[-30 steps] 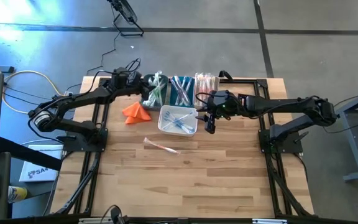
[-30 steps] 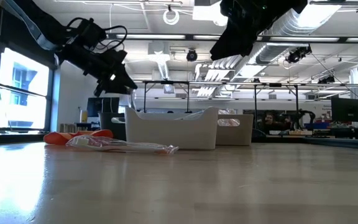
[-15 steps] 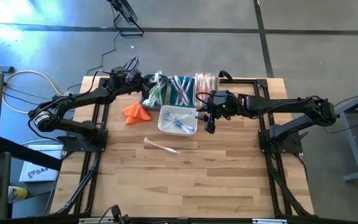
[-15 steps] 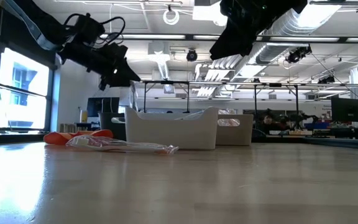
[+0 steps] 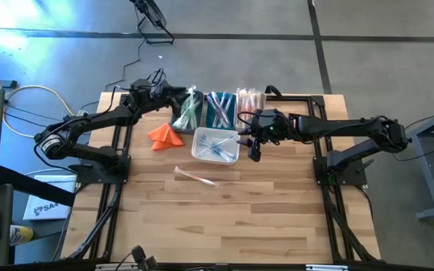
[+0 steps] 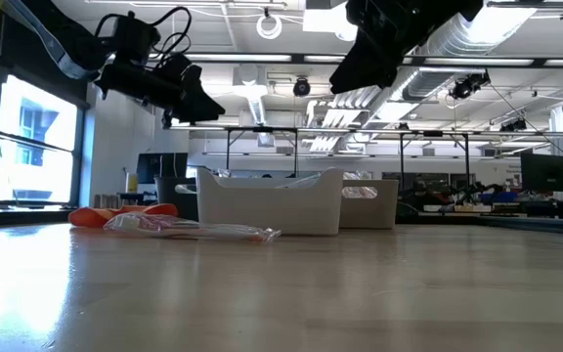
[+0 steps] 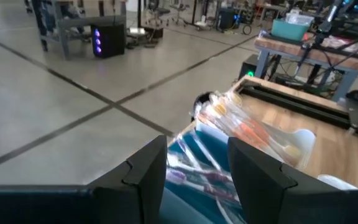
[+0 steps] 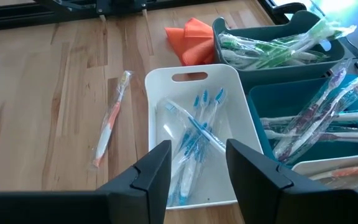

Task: Pick & Place Toothbrushes
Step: Put the orange toothbrush into the gray bin

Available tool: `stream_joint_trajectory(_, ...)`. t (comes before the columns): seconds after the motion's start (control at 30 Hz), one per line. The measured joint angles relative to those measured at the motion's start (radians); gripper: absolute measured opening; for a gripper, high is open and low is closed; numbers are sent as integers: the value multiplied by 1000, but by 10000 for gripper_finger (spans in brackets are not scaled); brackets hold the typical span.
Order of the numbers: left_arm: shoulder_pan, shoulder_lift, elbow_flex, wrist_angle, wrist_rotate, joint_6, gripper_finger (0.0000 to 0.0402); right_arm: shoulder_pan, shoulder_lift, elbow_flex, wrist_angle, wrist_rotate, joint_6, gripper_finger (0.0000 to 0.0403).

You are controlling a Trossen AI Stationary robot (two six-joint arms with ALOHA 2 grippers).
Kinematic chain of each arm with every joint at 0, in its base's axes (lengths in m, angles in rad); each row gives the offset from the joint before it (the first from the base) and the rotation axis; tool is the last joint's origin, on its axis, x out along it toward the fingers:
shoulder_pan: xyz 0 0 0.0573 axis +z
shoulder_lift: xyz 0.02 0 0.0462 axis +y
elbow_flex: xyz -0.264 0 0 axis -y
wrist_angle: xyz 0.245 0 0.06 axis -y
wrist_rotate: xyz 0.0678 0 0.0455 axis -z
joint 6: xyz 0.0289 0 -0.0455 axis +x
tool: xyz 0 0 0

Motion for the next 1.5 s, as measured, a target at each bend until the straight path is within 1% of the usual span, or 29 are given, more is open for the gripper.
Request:
stream_joint_trajectory(0.23,0,0,0,15,-8,-1,167,0,0,0,30,0,-1,146)
stream_joint_trajectory(0.37,0,0,0,15,43,-8,166,0,0,0,45,0,-1,146)
stream_joint_trajectory(0.47,0,0,0,15,64,-62,166,0,0,0,46,0,-1,146)
stream_joint_trajectory(0.6,0,0,0,14,64,-132,166,0,0,0,46,0,-1,146)
stream_joint_trajectory(0.63,0,0,0,14,73,-137,166,0,0,0,46,0,-1,146)
stream_joint_trajectory(0.83,-1,-9,0,3,202,-140,166,0,0,0,46,0,-1,146)
stream_joint_trajectory(1.0,-26,-47,0,-84,218,-140,166,0,0,0,46,0,2,146)
stream_joint_trajectory(1.13,-78,-103,0,-153,217,-131,166,0,0,0,47,0,0,146)
stream_joint_trajectory(1.3,-181,-187,0,-263,211,-85,166,0,0,0,53,0,-7,146)
stream_joint_trajectory(1.5,-323,-292,0,-480,113,-71,166,0,0,0,52,0,-12,146)
